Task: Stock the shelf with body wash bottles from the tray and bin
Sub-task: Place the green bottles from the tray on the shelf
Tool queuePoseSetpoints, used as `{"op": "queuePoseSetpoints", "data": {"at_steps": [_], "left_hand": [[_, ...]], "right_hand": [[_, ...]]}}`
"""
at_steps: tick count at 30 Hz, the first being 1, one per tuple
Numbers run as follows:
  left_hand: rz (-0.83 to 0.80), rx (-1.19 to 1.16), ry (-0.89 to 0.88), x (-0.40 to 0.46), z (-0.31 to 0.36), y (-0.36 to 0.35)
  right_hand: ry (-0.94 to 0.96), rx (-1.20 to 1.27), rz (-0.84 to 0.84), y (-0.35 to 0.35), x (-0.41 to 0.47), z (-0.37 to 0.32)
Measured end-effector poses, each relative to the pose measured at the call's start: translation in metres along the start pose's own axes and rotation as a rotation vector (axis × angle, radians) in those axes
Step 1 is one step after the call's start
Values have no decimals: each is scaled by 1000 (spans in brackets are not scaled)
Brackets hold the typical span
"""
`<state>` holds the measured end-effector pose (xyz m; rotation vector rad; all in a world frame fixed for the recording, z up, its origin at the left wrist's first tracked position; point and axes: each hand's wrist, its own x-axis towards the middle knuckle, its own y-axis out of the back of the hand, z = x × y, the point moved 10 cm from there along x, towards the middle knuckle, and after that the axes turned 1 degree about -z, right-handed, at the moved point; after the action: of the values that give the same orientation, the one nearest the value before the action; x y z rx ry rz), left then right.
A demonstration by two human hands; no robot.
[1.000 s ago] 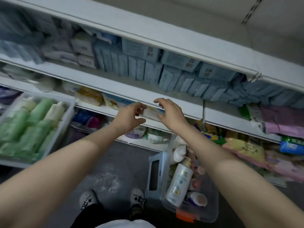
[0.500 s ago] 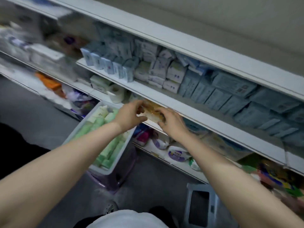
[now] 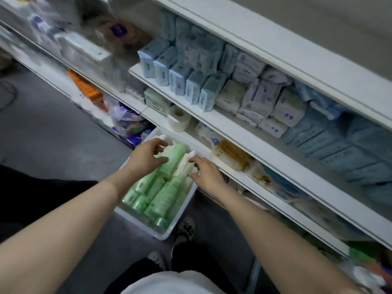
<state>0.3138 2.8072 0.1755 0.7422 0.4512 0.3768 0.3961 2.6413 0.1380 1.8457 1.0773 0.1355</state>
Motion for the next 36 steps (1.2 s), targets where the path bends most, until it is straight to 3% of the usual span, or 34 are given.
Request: {"op": "queuePoseSetpoints", "data": {"at_steps": [7, 17, 30, 36], "left_hand": [[-47, 69, 101, 37, -56, -13], [-253, 181, 153, 68, -140, -56], [-402, 180, 247, 81, -209, -119], [-394, 122, 313, 85, -221, -123]], "right_hand": [[-50, 21, -130, -32, 61, 10], [-316, 116, -174, -96, 91, 37], [-602, 195, 5, -141, 143, 61], [-633, 155, 46, -151, 167, 58]]}}
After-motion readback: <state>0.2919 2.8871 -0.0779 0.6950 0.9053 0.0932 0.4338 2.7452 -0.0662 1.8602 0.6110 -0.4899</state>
